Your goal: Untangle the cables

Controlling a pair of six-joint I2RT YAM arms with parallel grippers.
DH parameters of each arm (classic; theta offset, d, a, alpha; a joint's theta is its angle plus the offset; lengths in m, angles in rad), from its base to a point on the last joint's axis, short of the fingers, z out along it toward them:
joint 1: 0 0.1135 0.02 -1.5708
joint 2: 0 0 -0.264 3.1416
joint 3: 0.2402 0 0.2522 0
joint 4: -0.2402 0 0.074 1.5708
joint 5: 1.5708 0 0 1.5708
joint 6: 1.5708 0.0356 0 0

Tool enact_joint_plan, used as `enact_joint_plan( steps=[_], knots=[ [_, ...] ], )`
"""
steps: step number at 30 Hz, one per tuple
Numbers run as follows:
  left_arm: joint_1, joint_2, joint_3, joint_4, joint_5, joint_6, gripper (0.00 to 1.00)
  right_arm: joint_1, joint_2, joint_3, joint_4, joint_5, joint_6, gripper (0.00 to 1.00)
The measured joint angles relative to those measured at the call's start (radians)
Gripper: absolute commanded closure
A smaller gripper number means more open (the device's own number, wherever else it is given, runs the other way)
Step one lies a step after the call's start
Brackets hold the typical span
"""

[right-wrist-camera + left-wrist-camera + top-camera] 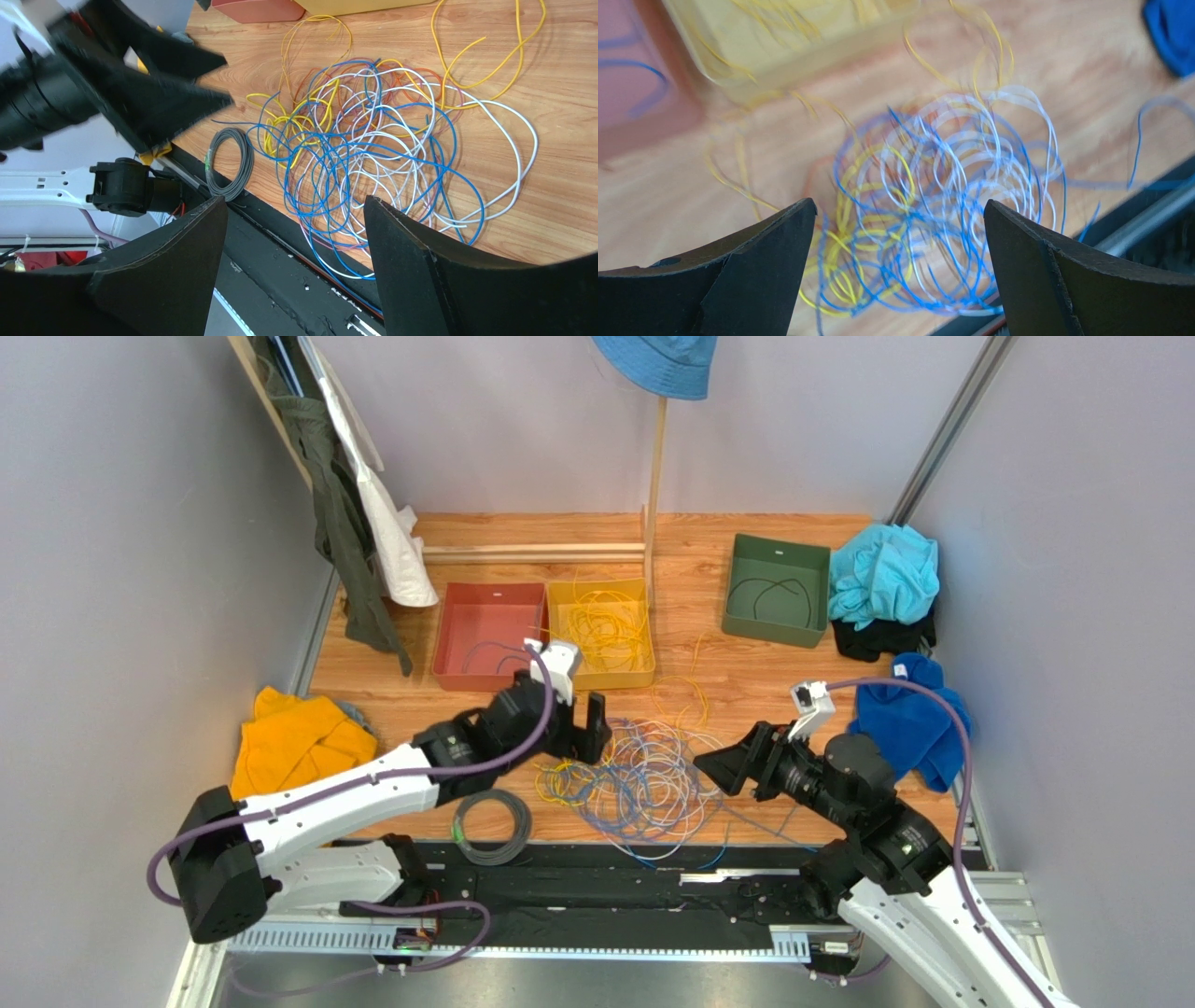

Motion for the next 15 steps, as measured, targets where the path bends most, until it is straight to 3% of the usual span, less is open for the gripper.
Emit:
enact_joint_plan(
  steps=[10, 15],
  knots=[
    [-0.277, 0.005, -0.139, 0.075, -0.126, -0.177, 0.01, 0.000, -0.035, -0.028, -0.014, 0.014, 0.028, 0.26],
    [-0.308, 0.114, -0.133, 0.100, -0.187, -0.244, 0.01, 0.000, -0.023, -0.040, -0.014, 0.014, 0.036, 0.26]
  ],
)
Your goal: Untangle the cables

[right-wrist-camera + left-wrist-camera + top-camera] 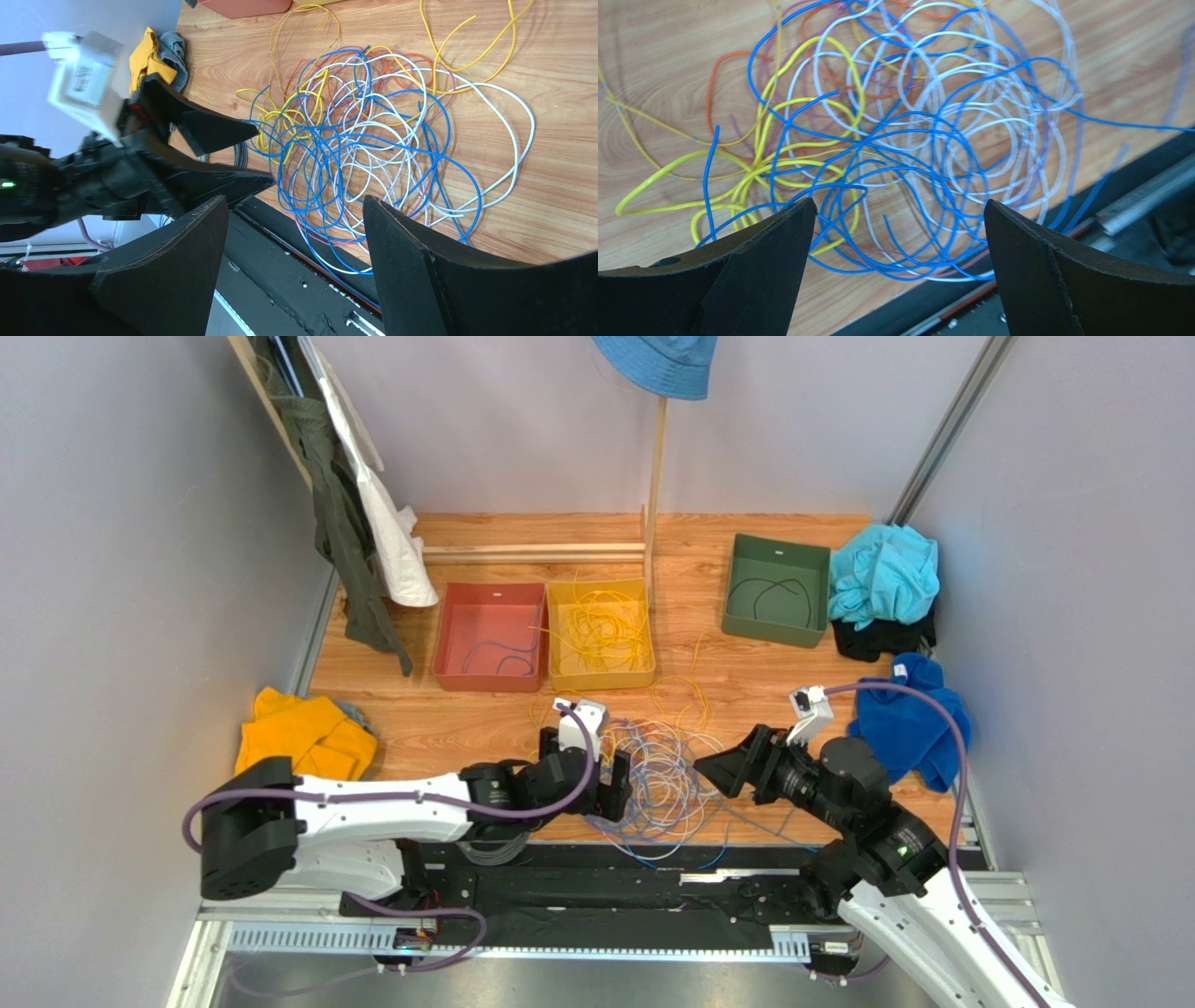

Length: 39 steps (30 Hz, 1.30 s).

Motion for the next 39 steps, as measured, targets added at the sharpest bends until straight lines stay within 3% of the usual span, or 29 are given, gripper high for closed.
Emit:
enact_joint_plan(
  steps=[4, 7, 10, 21, 26, 27, 28, 34, 39],
  knots=[
    [0.006, 0.106, 0.024, -0.016, -0.046, -0.027, 0.03, 0.000, 0.000, 0.000, 0.000, 0.000, 0.000, 0.26],
    [0.024, 0.146, 0.044, -0.019, -0.065, -0.046, 0.16, 0.000, 0.000, 0.000, 0.000, 0.000, -0.001, 0.26],
    [0.043, 0.149, 0.044, -0.011, -0.084, -0.051, 0.23, 0.000, 0.002, 0.000, 0.000, 0.000, -0.001, 0.26],
    [0.122, 0.255, 0.057, 0.095, -0.070, -0.018, 0.35, 0.000, 0.039, -0.005, 0.015, 0.000, -0.002, 0.26],
    [0.126, 0.315, 0.056, 0.124, -0.031, -0.023, 0.72, 0.000, 0.039, -0.005, 0.016, 0.001, -0.008, 0.26],
    [0.126, 0.316, 0.056, 0.128, -0.026, -0.027, 0.89, 0.000, 0.039, -0.005, 0.016, 0.001, -0.009, 0.26],
    [0.126, 0.315, 0.055, 0.132, -0.023, -0.027, 0.98, 0.000, 0.039, -0.005, 0.016, 0.001, -0.009, 0.26],
    [0.122, 0.251, 0.055, 0.083, -0.032, -0.015, 1.00, 0.000, 0.039, -0.008, 0.019, 0.000, -0.008, 0.26],
    [0.099, 0.046, 0.072, -0.033, -0.075, 0.016, 1.00, 0.000, 0.029, -0.008, 0.019, 0.000, -0.008, 0.27]
  ],
)
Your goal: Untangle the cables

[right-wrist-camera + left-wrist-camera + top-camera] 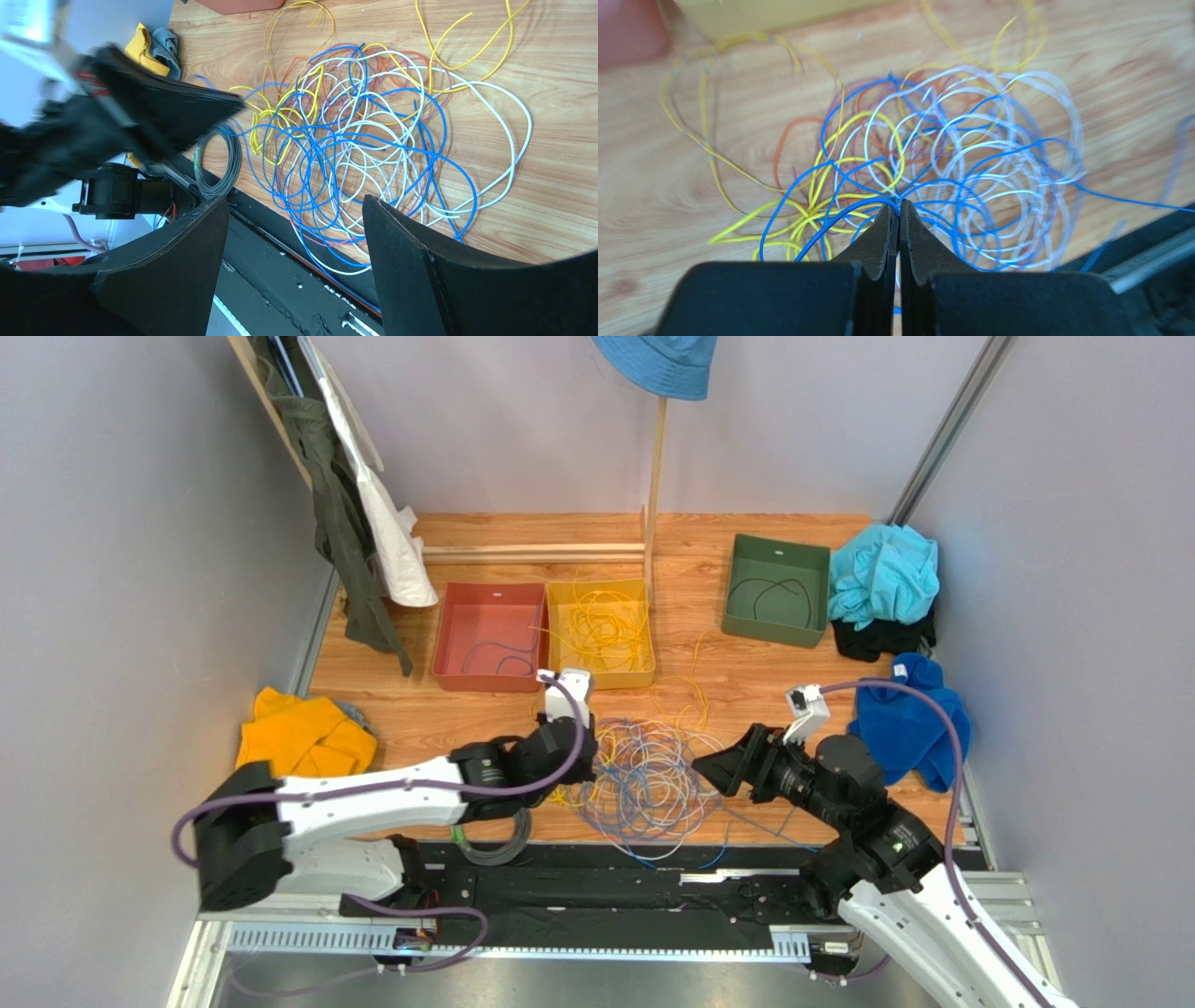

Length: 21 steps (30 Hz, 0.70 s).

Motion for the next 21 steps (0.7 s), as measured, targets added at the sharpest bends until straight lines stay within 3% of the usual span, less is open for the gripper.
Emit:
enact_joint_plan(
  steps=[5, 8, 15, 21],
  knots=[
    [-0.013, -0.255, 0.108, -0.115, -0.018, 0.085, 1.00, 0.000, -0.022, 0.000, 0.000, -0.002, 0.001, 0.27],
    [-0.014, -0.336, 0.248, -0.188, -0.019, 0.162, 1.00, 0.000, -0.025, 0.000, 0.001, -0.009, 0.004, 0.28],
    [-0.015, -0.268, 0.739, -0.346, -0.026, 0.389, 1.00, 0.000, -0.042, 0.000, 0.000, -0.019, 0.011, 0.28],
    [0.013, -0.177, 0.984, -0.432, -0.148, 0.536, 1.00, 0.000, -0.068, 0.000, -0.003, -0.019, 0.014, 0.28]
  ],
)
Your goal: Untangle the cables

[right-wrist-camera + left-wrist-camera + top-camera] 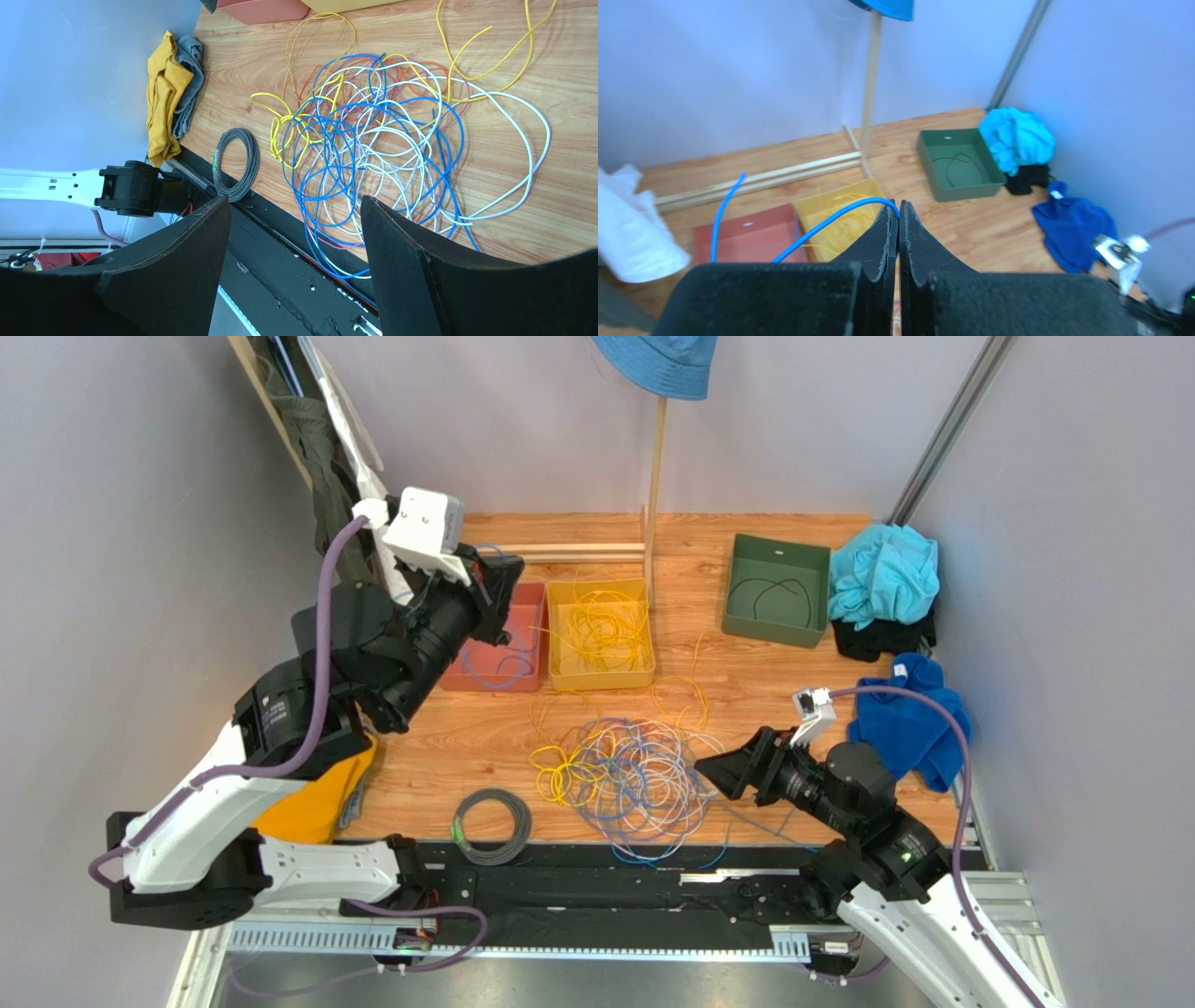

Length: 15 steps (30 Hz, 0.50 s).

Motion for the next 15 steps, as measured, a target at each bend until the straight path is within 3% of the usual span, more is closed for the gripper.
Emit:
enact_joint_plan(
  steps=[9, 15],
  knots=[
    [0.025, 0.127, 0.172, -0.107, -0.011, 0.085, 1.00, 0.000, 0.091, 0.023, 0.061, -0.046, -0.006, 0.27],
    [0.039, 0.140, 0.192, -0.127, 0.034, 0.069, 1.00, 0.000, 0.162, 0.037, 0.223, -0.105, 0.004, 0.20]
  ],
)
